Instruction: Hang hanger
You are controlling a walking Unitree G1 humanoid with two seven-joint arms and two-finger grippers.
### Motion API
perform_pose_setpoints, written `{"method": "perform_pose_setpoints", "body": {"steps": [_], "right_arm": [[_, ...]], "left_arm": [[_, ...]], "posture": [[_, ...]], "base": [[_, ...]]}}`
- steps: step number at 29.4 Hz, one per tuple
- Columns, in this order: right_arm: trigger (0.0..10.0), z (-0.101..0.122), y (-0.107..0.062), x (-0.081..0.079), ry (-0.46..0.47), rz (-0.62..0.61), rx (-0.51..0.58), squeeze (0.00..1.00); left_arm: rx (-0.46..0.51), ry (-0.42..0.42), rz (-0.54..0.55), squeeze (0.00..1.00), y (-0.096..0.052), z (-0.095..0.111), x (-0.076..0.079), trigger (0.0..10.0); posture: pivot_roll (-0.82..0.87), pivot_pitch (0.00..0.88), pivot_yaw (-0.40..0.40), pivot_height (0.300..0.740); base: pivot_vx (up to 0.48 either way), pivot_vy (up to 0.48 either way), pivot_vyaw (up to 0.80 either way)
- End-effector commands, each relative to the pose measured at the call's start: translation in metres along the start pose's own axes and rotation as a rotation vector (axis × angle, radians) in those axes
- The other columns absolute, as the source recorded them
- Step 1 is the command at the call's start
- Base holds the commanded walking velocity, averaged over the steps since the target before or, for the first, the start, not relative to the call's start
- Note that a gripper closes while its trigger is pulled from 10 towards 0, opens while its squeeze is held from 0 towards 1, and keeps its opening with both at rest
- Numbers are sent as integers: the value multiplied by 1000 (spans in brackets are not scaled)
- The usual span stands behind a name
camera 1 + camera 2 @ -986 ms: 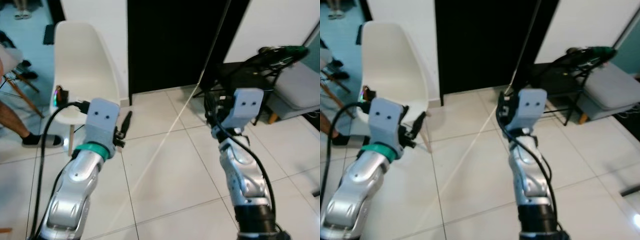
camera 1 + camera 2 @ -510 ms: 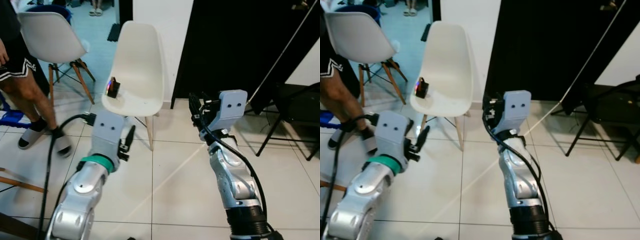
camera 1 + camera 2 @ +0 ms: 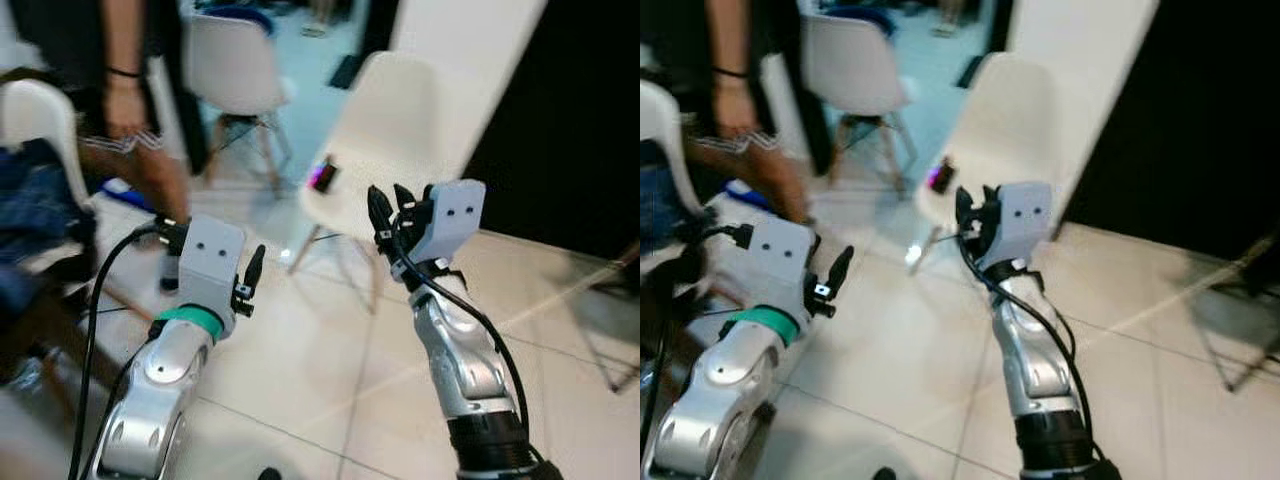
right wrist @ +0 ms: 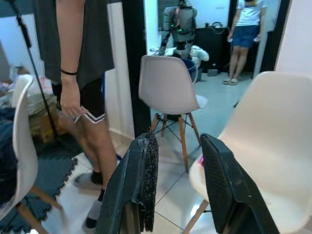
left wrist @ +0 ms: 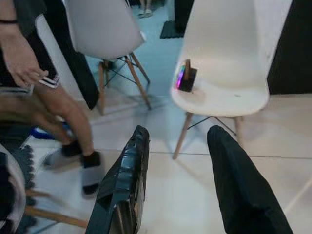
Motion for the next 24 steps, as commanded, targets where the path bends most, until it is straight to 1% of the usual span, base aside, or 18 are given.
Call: {"method": "perform_pose_setpoints", "body": {"steps": [1, 11, 17, 18, 24], "right_arm": [[10000, -2, -2, 3, 2, -8, -4, 0], [10000, -2, -3, 2, 5, -4, -5, 0], [10000, -3, -3, 2, 5, -6, -5, 0], [10000, -2, -3, 3, 6, -5, -4, 0], [10000, -2, -3, 3, 6, -4, -2, 0]], "left_arm": [[-9, 8, -7, 0, -1, -3, 3, 10000], [7, 33, 17, 0, 1, 0, -1, 10000], [26, 51, 43, 0, 3, 4, -7, 10000], [36, 56, 62, 0, 5, 8, -12, 10000], [44, 58, 74, 0, 6, 10, -15, 10000]], "posture": [[89, 39, 4, 740], [89, 46, 7, 740], [90, 49, 6, 740], [90, 50, 5, 740], [91, 49, 5, 740]], "base": [[0, 0, 788], [0, 0, 788], [0, 0, 788], [0, 0, 788], [0, 0, 788]]}}
Point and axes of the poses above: a point about 5 cm out from each wrist's last joint towards the gripper, its own y axis pointing out of the wrist towards the gripper, its own z axis along the axis of the wrist's last joint, x = y × z, the point moved 3 cm from there along y, pointing out of the wrist towards the gripper, and after that the axes turned 4 degrees about -y, right-handed, at the moved point
